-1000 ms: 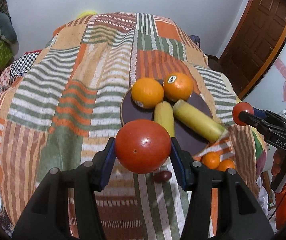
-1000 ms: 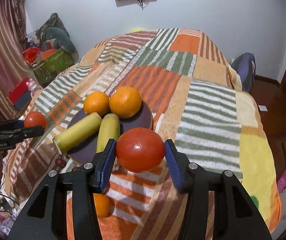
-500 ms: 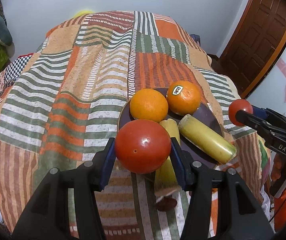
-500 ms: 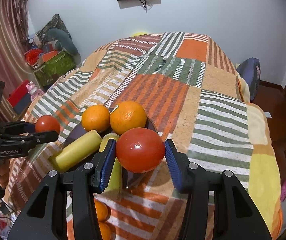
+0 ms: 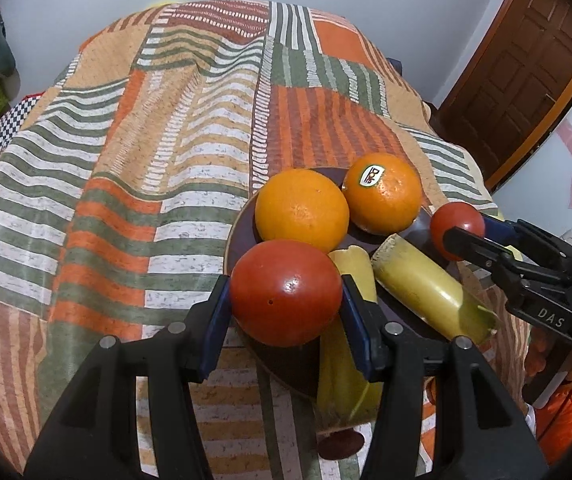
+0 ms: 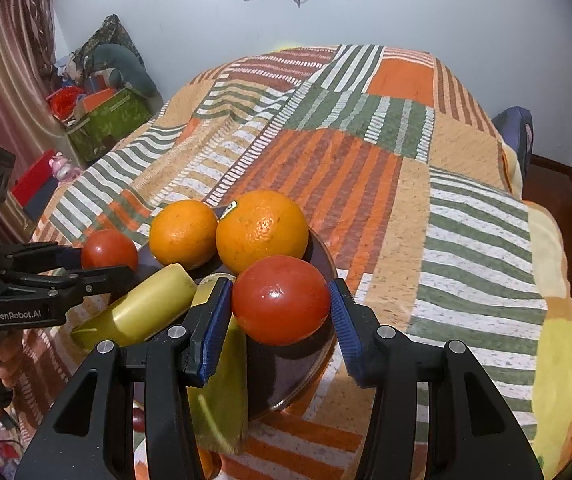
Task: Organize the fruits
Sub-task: 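Lower both red tomatoes onto the purple plate and open both tools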
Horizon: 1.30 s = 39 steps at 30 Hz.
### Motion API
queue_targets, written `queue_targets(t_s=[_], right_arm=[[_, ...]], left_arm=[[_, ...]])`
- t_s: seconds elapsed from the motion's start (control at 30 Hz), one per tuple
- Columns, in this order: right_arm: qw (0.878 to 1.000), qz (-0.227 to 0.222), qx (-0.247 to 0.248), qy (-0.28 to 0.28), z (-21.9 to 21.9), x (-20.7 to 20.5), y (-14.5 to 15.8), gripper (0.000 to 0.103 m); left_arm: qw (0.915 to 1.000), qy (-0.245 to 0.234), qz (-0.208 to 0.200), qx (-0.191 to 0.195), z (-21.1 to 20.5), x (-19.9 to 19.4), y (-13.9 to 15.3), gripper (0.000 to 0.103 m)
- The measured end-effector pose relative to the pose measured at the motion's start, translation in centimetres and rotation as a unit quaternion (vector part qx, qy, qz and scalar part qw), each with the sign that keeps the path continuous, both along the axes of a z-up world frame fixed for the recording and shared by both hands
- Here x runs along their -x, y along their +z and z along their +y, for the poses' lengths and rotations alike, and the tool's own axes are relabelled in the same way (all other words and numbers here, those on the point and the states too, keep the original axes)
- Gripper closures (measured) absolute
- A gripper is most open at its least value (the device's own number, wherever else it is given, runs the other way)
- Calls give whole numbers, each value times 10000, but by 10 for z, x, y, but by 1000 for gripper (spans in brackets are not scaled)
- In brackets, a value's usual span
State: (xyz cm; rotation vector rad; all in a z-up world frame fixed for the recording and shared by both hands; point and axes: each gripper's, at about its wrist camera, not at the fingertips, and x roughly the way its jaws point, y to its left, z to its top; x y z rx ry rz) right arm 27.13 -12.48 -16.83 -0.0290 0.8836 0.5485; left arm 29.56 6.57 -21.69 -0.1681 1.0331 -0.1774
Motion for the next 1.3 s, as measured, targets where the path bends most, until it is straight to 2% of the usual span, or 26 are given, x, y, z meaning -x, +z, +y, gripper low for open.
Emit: queue_targets(t_s=[0.23,0.37,0.43,0.63,0.77,1.07,1.3], right_arm=[[9999,145,73,26,5,-6,-12,57],[9998,181,10,11,4,-7,-13,57],[9998,194,11,16,4,-7,-14,56],[9997,219,100,-31,4,-8,-14,56],[9998,171,109,-6,4,-5,-9,54],[9996,-256,72,-18,-3,20,24,51],[9987,-497,139,-23,-10,47,43,50]], left_arm=[[10000,43,4,-4,1,-4,-3,51],[9998,113,141,-74,3,-8,-10,51],[9997,134,186,8,6,-8,-12,51],[9998,107,172,-25,5,-5,-9,51],[9999,100,17,49,4,2,4,42],[9994,-3,-352,-34,-6,22,40,42],[9988,-108,-464,-93,-14,47,57,42]])
